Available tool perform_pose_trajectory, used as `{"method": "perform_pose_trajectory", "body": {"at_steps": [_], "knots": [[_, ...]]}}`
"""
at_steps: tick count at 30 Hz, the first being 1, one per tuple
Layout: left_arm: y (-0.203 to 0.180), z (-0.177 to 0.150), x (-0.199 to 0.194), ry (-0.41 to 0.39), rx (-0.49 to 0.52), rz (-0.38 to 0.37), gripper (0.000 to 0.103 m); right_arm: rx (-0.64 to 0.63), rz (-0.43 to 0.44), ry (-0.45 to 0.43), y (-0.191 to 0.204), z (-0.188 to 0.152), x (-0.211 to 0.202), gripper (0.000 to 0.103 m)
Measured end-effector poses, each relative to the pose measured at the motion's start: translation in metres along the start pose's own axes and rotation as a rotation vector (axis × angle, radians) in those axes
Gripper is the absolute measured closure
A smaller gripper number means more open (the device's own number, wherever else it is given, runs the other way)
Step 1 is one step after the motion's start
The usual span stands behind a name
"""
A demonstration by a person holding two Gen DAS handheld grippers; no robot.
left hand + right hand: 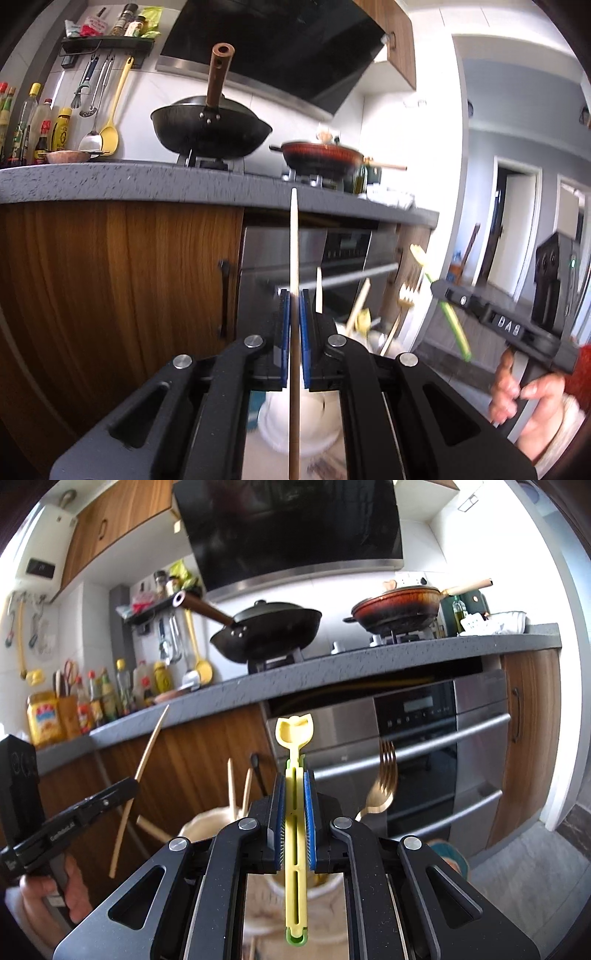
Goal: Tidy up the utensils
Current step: 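Lift the chopstick with the left tool while the right tool carries the yellow utensil above the pot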
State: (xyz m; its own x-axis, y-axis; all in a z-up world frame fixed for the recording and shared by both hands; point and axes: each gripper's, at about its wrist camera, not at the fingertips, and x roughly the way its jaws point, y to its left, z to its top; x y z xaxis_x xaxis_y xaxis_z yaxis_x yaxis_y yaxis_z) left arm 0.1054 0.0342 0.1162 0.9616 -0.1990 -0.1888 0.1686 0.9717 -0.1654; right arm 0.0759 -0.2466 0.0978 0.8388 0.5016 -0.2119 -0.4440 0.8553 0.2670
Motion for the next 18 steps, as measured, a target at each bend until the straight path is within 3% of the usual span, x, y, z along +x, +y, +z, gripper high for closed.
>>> {"method": "perform_pose_trajectory", "body": {"at_steps": [7,18], "knots": [[0.006,0.015,0.033,-0.111,-0.037,-0.030,0.098,0.086,0.061,-0.024,-0.019,-0.001,0.032,0.092],[0.018,0.004,0.068,-0.148,-0.107,-0.090,0.098,0.143,0.123,0.022,-0.032,-0.021,0.064,0.092]]}}
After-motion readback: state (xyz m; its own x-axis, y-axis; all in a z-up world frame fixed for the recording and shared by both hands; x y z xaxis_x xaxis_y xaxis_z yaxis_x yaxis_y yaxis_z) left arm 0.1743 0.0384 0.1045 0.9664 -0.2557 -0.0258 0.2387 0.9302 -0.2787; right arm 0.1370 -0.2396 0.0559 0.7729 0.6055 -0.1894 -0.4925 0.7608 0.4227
